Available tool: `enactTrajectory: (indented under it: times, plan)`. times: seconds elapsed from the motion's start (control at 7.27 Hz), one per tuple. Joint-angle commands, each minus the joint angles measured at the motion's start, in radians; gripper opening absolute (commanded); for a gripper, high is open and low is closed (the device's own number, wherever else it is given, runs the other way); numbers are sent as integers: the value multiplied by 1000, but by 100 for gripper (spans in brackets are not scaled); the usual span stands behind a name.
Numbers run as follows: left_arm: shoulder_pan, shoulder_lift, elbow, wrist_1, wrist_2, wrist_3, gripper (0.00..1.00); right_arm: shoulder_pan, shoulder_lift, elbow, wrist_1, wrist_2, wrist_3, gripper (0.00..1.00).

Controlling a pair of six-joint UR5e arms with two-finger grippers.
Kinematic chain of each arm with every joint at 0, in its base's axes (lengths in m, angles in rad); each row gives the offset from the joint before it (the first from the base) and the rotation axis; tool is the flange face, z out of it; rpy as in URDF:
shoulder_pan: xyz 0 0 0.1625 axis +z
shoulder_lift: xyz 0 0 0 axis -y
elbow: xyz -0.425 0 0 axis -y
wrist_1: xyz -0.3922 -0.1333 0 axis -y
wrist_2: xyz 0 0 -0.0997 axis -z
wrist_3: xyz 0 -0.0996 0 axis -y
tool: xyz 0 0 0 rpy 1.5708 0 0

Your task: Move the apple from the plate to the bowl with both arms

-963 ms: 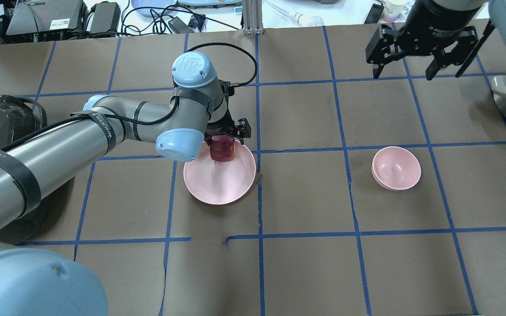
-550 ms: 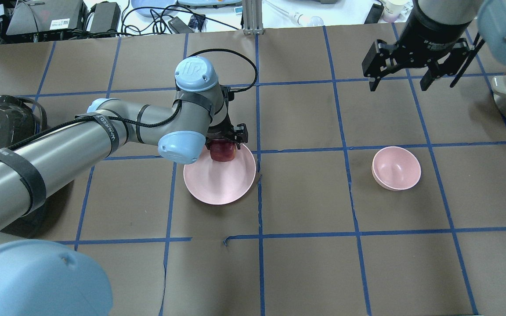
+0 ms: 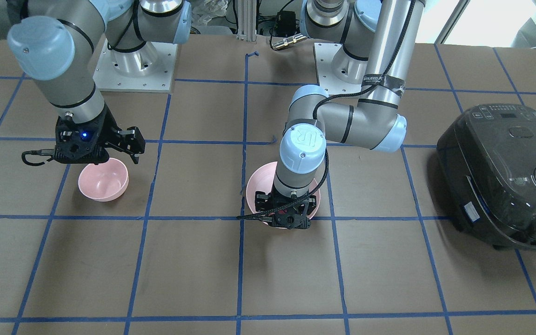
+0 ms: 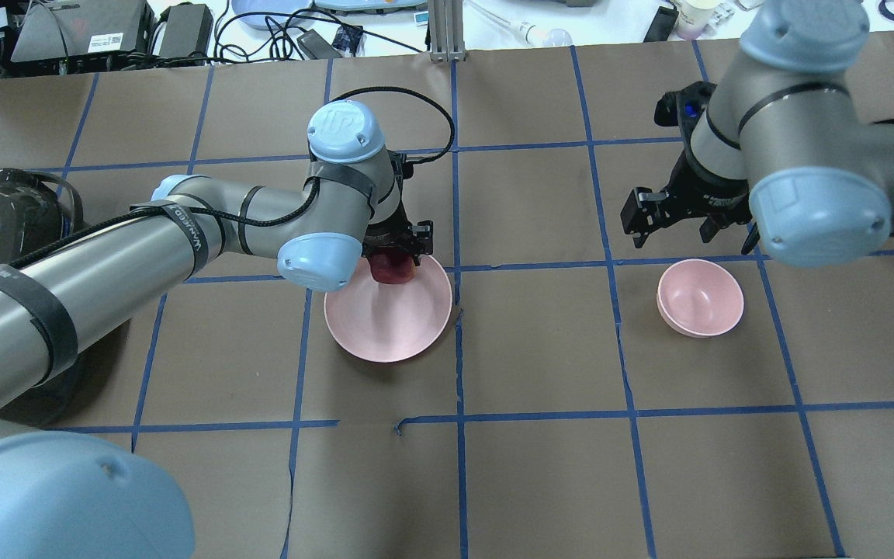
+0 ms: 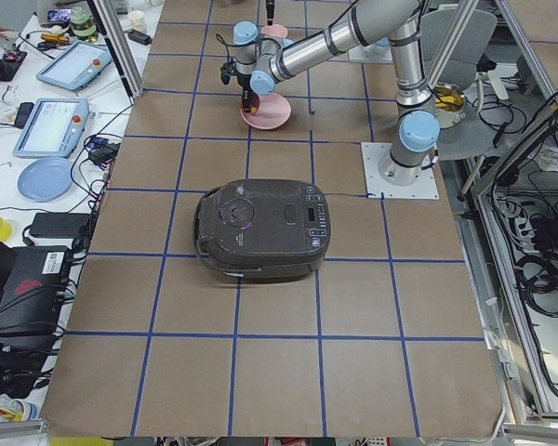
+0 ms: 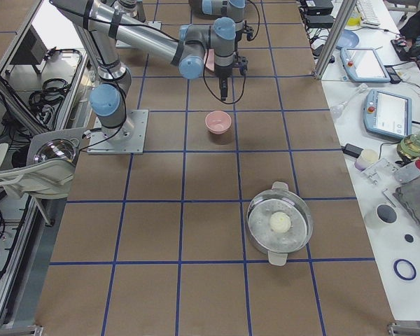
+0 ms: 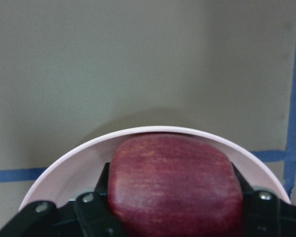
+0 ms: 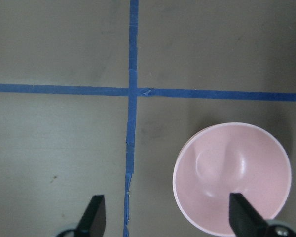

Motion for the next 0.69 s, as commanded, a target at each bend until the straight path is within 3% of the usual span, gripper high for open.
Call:
enactTrajectory:
  times: [0.0, 0.14, 0.28, 0.41, 0.55]
  plan:
    - [12, 36, 11, -13, 1, 7, 3, -14, 48, 187, -275, -4, -10, 88]
    - [23, 56, 14, -25, -1, 14, 3, -14, 54, 224, -326, -4, -13, 78]
    - [26, 67, 14, -26, -2, 17, 3, -14, 54, 229, -328, -8, -19, 52]
    - [29, 79, 14, -33, -2, 35, 3, -16, 54, 228, -329, -25, -33, 8]
    - [27, 93, 23, -68, -4, 35, 2, -14, 54, 226, -338, -57, -64, 0]
